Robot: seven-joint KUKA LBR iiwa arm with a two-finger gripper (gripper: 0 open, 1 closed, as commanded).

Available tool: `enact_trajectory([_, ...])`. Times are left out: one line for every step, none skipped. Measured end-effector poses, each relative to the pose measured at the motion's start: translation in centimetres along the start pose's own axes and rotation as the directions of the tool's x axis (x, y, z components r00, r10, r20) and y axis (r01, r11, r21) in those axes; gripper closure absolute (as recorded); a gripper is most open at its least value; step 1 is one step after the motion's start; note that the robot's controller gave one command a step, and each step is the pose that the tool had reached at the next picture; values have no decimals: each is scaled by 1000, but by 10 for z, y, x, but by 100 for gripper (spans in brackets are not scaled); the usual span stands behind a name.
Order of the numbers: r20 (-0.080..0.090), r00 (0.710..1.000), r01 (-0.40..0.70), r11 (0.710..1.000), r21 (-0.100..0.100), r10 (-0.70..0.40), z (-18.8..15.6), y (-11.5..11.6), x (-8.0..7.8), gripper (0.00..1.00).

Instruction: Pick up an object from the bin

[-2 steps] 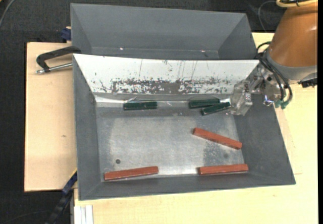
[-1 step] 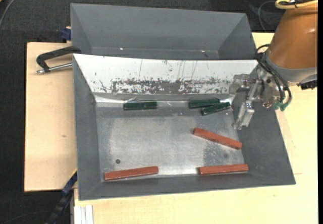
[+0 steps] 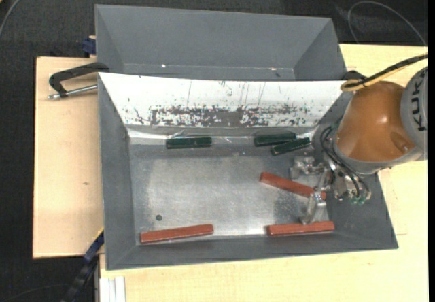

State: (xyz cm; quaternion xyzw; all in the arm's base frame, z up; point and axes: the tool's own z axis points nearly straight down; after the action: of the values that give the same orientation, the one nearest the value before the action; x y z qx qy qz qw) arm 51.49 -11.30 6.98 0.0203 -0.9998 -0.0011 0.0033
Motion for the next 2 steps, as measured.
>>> enact_trajectory([9,1000,-1,1000,2,1,-5,0,-3,100])
enact_trajectory([11,959,282,959,5,-282,-1,-6,-8,100])
